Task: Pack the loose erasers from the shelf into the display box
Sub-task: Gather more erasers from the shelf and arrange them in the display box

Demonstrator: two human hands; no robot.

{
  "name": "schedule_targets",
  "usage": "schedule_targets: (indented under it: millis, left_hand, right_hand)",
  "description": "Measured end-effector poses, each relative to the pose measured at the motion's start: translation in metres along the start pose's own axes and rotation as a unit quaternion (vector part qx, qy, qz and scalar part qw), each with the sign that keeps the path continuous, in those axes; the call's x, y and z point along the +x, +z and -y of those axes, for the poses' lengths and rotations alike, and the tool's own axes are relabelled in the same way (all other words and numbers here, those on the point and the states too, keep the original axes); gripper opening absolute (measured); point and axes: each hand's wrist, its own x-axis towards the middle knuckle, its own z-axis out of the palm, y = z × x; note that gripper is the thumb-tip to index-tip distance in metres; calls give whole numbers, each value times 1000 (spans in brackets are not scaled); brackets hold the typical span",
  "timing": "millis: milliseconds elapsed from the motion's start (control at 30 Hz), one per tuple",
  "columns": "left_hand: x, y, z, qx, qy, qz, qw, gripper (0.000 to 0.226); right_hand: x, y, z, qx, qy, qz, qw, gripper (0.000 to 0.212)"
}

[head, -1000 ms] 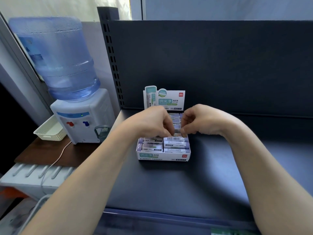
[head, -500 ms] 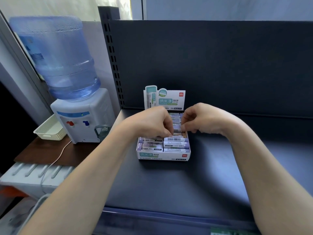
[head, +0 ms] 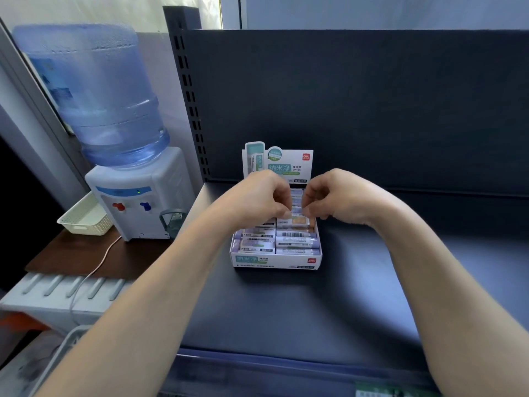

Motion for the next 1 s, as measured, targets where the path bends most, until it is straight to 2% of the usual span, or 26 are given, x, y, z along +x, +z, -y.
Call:
schedule_targets:
  millis: [267, 400, 500, 767, 900, 1000]
  left_hand:
    - [-6, -3, -2, -21, 2, -8, 1000, 8]
    - [-16, -6, -5, -44, 2, 91, 995, 14]
    - [-19, -5, -6, -34, 7, 130, 991, 13]
    - [-17, -3, -6, -20, 18, 75, 997, 5]
    - [-17, -2, -7, 4, 23, 84, 996, 3]
    - [-17, -2, -8, 9, 26, 92, 995, 3]
  right_hand:
    - [2, 2, -1, -6, -2, -23, 1000, 19]
    - [-3, -2, 1, 19, -13, 20, 1000, 11]
    - [-4, -2, 2, 10, -13, 43, 999, 7]
    - [-8, -6, 3, -11, -11, 77, 997, 16]
    - [-6, -5, 1, -33, -13, 68, 997, 17]
    - [-6, -5, 0, -9, -18, 56, 998, 12]
